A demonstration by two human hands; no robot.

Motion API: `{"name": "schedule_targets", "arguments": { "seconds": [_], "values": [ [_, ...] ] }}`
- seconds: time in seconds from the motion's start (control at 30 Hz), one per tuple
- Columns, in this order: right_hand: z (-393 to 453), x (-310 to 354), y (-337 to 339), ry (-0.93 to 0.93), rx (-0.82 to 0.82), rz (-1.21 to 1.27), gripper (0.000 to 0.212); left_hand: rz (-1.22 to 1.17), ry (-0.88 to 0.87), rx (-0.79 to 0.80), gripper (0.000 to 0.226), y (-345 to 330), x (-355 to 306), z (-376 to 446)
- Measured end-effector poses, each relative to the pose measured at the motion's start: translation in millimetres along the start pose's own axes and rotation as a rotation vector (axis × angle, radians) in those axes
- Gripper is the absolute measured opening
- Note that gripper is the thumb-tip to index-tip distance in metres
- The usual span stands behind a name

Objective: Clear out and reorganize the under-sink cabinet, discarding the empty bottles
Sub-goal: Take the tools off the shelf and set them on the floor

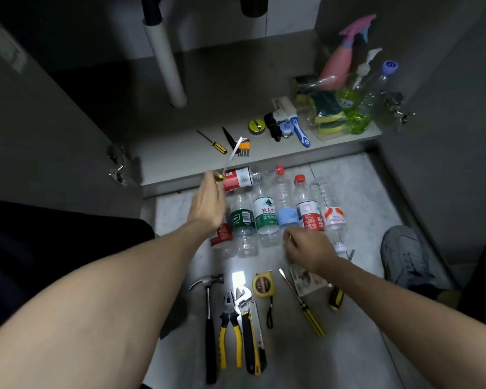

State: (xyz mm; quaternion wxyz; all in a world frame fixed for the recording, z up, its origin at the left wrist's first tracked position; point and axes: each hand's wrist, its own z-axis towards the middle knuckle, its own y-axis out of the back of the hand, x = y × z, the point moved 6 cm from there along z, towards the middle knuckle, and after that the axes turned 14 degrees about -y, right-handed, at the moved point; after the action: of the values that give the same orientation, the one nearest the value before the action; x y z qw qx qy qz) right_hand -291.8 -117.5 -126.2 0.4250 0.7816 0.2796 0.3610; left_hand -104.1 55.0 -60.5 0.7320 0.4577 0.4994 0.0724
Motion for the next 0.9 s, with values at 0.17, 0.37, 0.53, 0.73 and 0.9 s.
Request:
{"name": "schedule_targets", "arguments": {
  "seconds": [0.17,0.37,0.53,0.73,0.9],
  "values": [
    [-13.5,-31.4,16.5,-0.120,-0.056,0.001,0.012,0.130,-0.263,0.414,0.013,-41.9,-23.1,-54.2],
    [-20.0,-67.4,41.5,-0.284,-0.080,0.075,0.010,0.209,-0.362,0.569,0.015,-68.3,-20.1,-75.6],
    [-16.8,-91.8,60.0,-0.373,-0.080,0.145,0.016,0.279,-0.472,0.685,0.019,-104.6,-36.3,-83.1],
    [-5.9,-89.7,55.8,-0.367,-0.056,0.268,0.015,0.342,-0.444,0.727,0.027,-136.8,-32.4,-87.3],
    [34.5,-62.4,73.4,-0.304,-0.041,0.290,0.012,0.354,-0.505,0.607,0.020,-129.2,-41.6,-46.6]
  ]
}}
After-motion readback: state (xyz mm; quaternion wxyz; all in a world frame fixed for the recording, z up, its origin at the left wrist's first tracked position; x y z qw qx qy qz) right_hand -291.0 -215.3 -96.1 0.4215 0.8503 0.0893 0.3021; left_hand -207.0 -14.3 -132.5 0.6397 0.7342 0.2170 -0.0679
